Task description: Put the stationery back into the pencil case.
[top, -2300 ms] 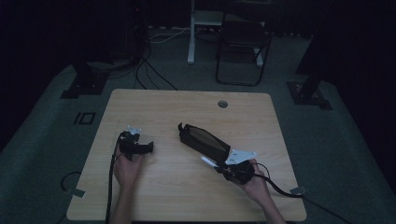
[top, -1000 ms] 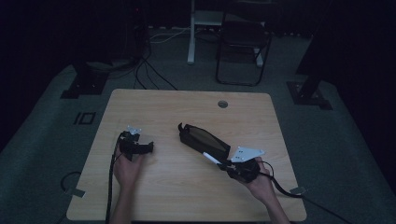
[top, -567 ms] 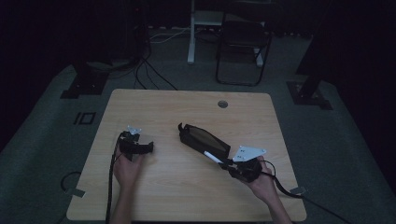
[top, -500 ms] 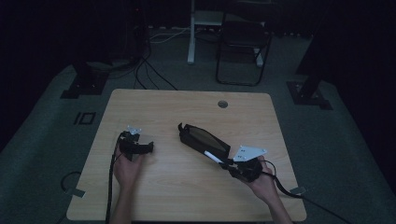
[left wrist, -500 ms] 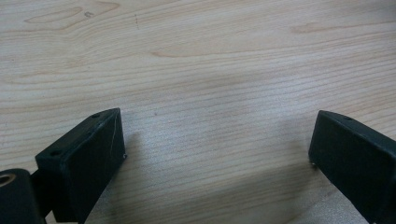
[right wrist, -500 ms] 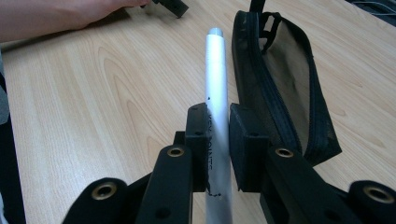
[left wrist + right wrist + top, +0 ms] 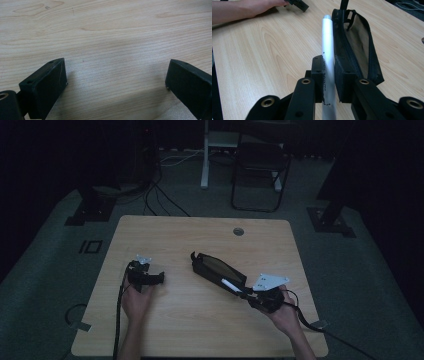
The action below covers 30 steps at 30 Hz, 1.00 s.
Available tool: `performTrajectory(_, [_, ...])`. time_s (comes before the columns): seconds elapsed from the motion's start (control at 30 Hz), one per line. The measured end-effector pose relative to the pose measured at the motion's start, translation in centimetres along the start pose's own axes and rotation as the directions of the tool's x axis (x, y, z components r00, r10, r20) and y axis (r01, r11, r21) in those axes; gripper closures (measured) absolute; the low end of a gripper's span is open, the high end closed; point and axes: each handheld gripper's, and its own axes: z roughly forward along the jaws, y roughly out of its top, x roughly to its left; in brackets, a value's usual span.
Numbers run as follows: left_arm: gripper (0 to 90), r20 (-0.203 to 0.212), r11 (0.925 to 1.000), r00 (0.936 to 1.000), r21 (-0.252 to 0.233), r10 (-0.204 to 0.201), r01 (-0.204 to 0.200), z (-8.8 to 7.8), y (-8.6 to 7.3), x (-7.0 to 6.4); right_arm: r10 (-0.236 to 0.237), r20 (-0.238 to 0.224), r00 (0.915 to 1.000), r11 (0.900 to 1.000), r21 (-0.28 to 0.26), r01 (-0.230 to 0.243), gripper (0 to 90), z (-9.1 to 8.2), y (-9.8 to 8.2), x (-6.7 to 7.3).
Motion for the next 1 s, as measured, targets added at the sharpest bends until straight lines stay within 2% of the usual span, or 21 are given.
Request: performTrajectory(1.0, [3.8, 0.0, 1.0, 1.0, 0.0, 0.0, 0.0, 0.0, 0.0, 0.0, -0.002, 0.043, 0.9991, 1.0, -0.014, 0.002, 78.8, -1.2, 0.7, -1.5])
